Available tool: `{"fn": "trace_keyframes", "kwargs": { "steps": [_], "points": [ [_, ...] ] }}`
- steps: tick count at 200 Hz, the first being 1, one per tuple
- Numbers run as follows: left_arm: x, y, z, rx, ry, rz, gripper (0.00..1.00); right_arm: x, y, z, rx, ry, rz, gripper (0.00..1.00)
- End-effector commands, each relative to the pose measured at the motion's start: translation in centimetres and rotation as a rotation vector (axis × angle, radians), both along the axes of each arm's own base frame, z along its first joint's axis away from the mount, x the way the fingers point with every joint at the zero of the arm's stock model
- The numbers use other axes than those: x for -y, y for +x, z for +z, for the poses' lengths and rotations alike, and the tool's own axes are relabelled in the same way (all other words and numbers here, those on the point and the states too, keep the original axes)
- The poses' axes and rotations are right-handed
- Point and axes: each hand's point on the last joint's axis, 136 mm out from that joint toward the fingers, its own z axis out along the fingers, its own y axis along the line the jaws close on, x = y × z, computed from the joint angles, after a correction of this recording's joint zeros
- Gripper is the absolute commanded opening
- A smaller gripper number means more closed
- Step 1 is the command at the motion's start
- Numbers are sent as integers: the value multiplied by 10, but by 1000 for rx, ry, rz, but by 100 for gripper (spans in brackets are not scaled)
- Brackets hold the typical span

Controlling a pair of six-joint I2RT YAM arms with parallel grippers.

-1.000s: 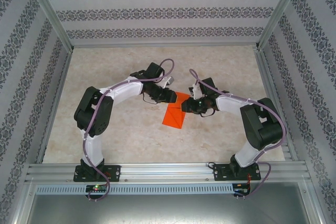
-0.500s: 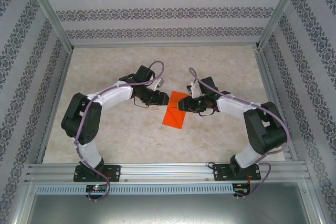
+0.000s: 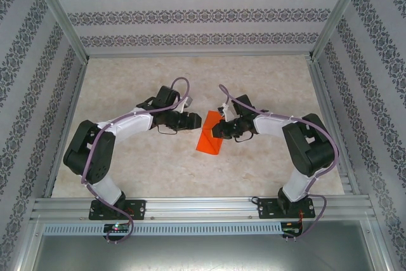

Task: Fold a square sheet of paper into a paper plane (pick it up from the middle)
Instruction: Pick up the paper from the center of the table.

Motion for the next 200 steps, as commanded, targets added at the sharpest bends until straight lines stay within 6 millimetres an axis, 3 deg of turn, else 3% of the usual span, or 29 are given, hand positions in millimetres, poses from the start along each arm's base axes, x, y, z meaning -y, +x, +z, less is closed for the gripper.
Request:
{"fn": "trace_keyframes", "kwargs": {
  "steps": [1,71,115,200],
  "points": [
    [9,13,20,53,-109,25,65,-3,3,23,32,111,-5,3],
    [23,22,30,59,-255,76,65,1,12,63,72,286,-45,0],
    [44,23,32,46,-301,43,65,6,16,79,94,340,-57,0],
    [65,35,43,33,-399,34,64,14,18,80,89,387,-90,0]
  ]
}}
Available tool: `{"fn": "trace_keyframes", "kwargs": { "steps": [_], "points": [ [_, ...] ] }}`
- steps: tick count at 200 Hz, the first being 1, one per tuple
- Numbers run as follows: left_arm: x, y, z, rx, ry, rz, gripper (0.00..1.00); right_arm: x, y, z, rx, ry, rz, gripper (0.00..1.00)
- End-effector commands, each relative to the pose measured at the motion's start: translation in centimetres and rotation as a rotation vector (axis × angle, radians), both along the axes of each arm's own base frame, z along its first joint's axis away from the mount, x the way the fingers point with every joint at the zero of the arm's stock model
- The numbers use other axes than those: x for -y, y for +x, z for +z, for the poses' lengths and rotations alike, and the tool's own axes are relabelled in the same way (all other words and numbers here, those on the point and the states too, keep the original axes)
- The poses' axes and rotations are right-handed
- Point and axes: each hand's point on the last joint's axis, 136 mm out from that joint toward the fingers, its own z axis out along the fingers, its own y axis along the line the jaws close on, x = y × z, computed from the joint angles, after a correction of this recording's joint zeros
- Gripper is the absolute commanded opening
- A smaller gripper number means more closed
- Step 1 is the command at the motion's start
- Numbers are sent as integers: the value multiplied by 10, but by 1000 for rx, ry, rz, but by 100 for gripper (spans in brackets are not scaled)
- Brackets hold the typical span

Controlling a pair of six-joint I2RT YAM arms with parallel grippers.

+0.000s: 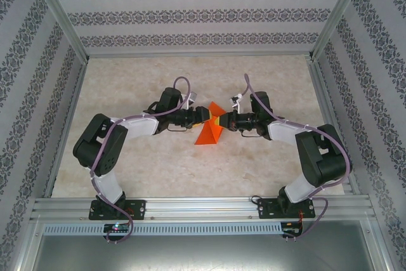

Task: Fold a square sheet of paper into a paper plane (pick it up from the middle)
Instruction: Pick up the paper from the center of the table.

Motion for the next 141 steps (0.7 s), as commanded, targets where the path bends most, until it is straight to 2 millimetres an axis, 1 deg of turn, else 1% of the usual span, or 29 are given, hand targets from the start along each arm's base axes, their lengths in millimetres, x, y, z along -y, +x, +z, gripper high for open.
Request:
{"fn": "trace_keyframes", "kwargs": {
  "steps": [1,54,105,141],
  "points": [
    [21,9,30,67,-93,-34,64,2,1,12,41,46,7,0],
    [34,10,33,56,-116,-69,63,8,6,-3,4,51,-19,0],
    [33,5,23,27,-98,-85,62,16,10,-20,-44,42,-52,0],
    [35,0,16,0,-69,-106,56,15,10,-20,-46,52,-48,0]
  ]
}}
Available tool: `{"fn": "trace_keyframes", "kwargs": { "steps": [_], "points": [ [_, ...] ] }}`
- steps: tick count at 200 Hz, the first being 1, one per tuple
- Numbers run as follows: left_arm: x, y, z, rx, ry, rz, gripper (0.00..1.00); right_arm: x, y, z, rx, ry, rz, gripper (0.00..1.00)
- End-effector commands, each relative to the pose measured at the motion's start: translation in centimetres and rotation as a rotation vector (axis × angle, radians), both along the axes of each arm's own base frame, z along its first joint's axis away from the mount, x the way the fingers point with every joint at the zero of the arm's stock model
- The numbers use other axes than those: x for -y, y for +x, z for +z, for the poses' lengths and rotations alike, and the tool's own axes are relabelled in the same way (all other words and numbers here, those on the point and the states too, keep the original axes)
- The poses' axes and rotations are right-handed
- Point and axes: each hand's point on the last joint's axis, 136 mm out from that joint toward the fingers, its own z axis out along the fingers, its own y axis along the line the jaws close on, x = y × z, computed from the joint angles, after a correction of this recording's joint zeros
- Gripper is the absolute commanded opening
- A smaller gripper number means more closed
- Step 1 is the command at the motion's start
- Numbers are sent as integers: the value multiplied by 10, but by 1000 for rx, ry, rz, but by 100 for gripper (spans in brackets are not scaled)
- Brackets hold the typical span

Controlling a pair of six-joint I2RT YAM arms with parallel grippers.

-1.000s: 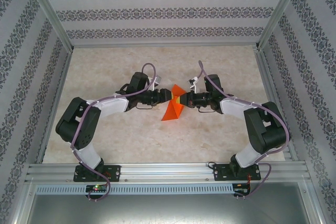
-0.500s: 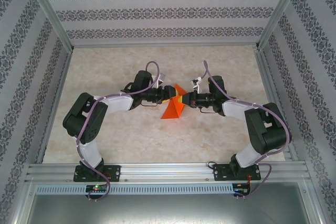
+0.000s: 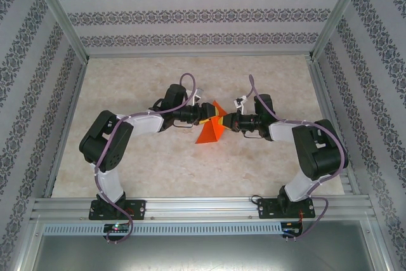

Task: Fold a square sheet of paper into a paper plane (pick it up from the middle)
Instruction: Pick up the paper from the center of the table.

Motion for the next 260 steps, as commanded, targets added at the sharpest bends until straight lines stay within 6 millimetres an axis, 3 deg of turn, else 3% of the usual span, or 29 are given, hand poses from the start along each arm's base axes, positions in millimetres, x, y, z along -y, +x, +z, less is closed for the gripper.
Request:
{"fn": "trace_keyframes", "kwargs": {
  "steps": [1,80,136,166,187,220,260],
  "points": [
    [9,-4,0,0,8,-47,55,0,2,3,27,25,9,0],
    [5,-10,-15,-28,101,-73,29,0,1,6,30,29,12,3],
    [3,-12,-16,-29,122,-82,13,3,-2,12,43,0,9,9],
    [4,-11,-12,-24,121,-80,8,10,-4,15,46,-21,-6,19],
    [4,-8,-10,-23,117,-72,7,19,-7,15,44,-49,-34,35],
    [7,-3,2,-10,90,-52,8,27,-19,12,24,-86,-68,50],
    [8,2,19,17,61,-29,7,30,-25,16,-21,-46,-128,61]
  ]
}}
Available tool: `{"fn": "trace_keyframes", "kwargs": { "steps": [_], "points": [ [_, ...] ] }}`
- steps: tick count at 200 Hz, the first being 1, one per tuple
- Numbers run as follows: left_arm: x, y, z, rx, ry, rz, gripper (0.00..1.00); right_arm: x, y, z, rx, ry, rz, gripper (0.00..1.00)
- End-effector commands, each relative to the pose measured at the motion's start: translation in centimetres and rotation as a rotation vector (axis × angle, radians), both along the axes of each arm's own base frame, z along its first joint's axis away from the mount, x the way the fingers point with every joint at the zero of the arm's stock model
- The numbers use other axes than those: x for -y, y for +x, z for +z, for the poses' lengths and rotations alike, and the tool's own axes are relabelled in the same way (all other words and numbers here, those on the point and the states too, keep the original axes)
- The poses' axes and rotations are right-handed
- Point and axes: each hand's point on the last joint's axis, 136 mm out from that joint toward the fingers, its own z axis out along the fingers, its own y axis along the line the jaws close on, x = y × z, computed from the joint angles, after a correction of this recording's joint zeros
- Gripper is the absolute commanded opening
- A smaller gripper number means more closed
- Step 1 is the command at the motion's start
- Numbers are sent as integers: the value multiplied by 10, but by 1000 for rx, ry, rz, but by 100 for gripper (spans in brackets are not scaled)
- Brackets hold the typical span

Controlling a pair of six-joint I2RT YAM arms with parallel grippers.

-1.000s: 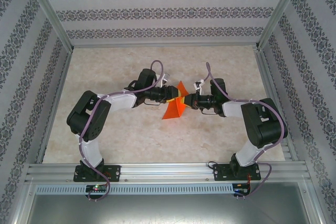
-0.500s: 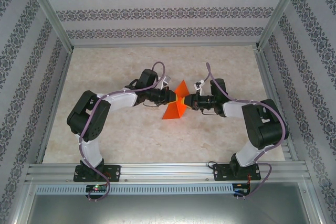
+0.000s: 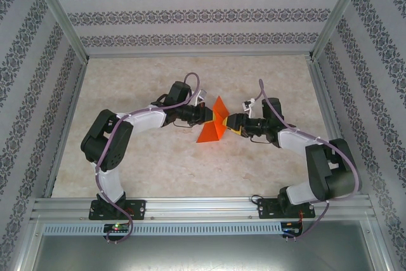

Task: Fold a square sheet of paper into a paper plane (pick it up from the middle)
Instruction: Pick up the paper from the center of the table, then turn over the paper at the center of the table.

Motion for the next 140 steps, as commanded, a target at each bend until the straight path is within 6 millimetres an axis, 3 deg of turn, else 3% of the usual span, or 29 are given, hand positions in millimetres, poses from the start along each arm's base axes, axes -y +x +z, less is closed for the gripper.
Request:
{"fn": "trace_keyframes", "kwargs": {
  "steps": [1,59,140],
  "points": [
    [7,8,27,58,-45,15,7,5,-3,-1,-38,22,-52,61],
    [11,14,47,78,-120,47,7,1,-1,21,-72,168,-131,74],
    [14,20,67,100,-212,87,8,-12,9,38,-107,288,-154,72]
  ]
}}
